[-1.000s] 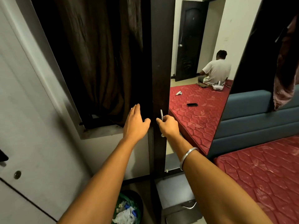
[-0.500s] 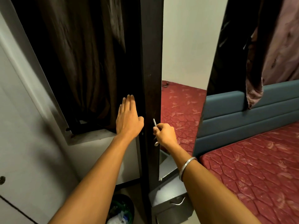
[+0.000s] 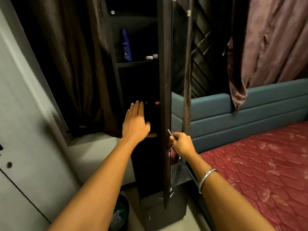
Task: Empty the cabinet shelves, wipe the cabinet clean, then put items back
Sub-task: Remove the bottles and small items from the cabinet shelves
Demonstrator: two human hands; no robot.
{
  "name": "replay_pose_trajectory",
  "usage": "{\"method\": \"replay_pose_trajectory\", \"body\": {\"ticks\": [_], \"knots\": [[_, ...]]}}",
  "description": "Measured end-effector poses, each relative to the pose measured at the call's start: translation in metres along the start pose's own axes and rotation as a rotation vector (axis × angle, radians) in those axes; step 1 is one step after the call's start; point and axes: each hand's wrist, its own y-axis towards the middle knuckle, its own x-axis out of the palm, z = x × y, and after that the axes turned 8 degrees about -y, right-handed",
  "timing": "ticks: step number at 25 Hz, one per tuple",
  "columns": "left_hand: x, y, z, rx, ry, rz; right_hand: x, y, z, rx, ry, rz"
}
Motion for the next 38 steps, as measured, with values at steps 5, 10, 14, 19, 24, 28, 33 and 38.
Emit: {"method": "replay_pose_trajectory", "body": {"ticks": [5,10,14,19,24,28,33,38], "knots": [[0.025,-0.011,0.068,0.146,-0.066,-0.108,-0.057,-0.014,0.057,0.086,0.001,0.037],[0.045,-0.008,0.103,0.25,-0.085,-0.273,-0.1,-0.034,0.078,0.178,0.271,0.257],[0.054,-0.002,0.113,0.288,-0.053,-0.299,-0.115,-0.032,0.078,0.136,0.289,0.378],[0.056,0.006,0.104,0.267,-0.018,-0.236,-0.13,-0.014,0.11,0.258,0.052,0.481],[0.057,0.01,0.088,0.225,0.0,-0.229,-0.136,-0.008,0.11,0.3,-0.22,0.494],[0.054,0.012,0.082,0.209,-0.006,-0.238,-0.145,-0.01,0.1,0.257,-0.42,0.533],[0.049,0.022,0.073,0.209,0.008,-0.189,-0.134,-0.001,0.062,-0.052,-0.396,0.473],[0.029,0.049,0.054,0.182,0.053,-0.068,-0.118,0.032,-0.004,-0.266,-0.37,0.452]]}}
